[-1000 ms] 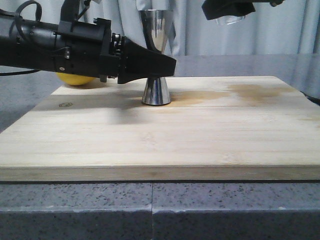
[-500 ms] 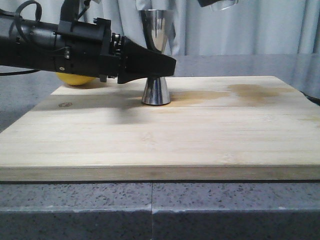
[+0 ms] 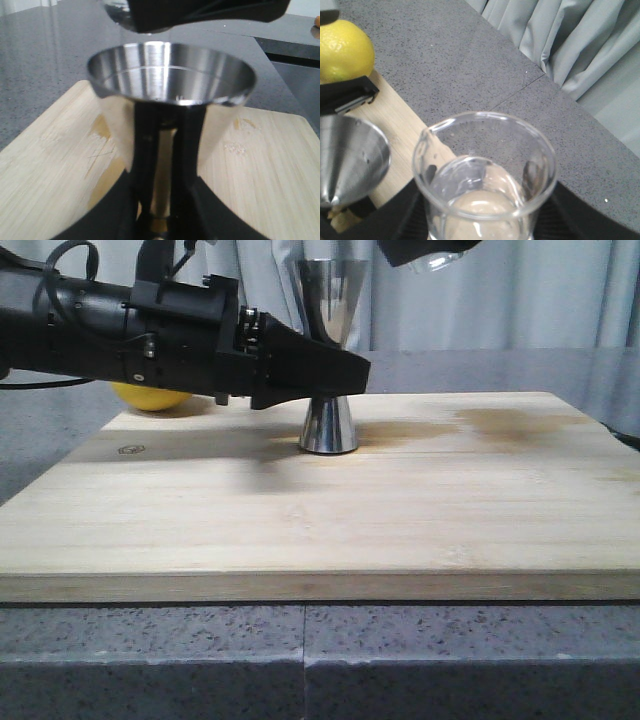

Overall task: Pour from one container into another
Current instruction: 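Lift the beaker with the right gripper over the jigger's cup, then tilt the beaker with the right gripper, pouring liquid into the jigger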

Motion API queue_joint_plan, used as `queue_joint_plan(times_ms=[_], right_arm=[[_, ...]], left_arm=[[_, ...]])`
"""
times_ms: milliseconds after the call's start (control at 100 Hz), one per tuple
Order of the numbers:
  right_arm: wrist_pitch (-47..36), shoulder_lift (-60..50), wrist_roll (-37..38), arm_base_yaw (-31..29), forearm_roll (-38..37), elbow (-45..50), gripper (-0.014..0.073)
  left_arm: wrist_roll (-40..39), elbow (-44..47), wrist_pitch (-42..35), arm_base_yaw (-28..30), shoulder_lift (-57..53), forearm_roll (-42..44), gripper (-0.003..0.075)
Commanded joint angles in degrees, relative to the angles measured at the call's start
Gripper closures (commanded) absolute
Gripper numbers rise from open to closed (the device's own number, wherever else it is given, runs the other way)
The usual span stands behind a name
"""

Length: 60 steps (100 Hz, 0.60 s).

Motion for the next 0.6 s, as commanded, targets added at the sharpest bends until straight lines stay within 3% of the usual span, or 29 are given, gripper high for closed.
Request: queue_joint_plan(times_ms=[0,590], right_arm=[[-3.41,-1.54,-0.09,-0.06,-1.75,-2.2,0.0316],[-0.52,-1.67,-0.19,1.32,-9.76,-2.8,0.0316]], left_arm=[[-0.32,-2.45,6.6,-1.31,-2.6,-4.24,0.0659],[-0.32,-4.59,6.59,-1.37,-2.6,-3.82,0.0659]])
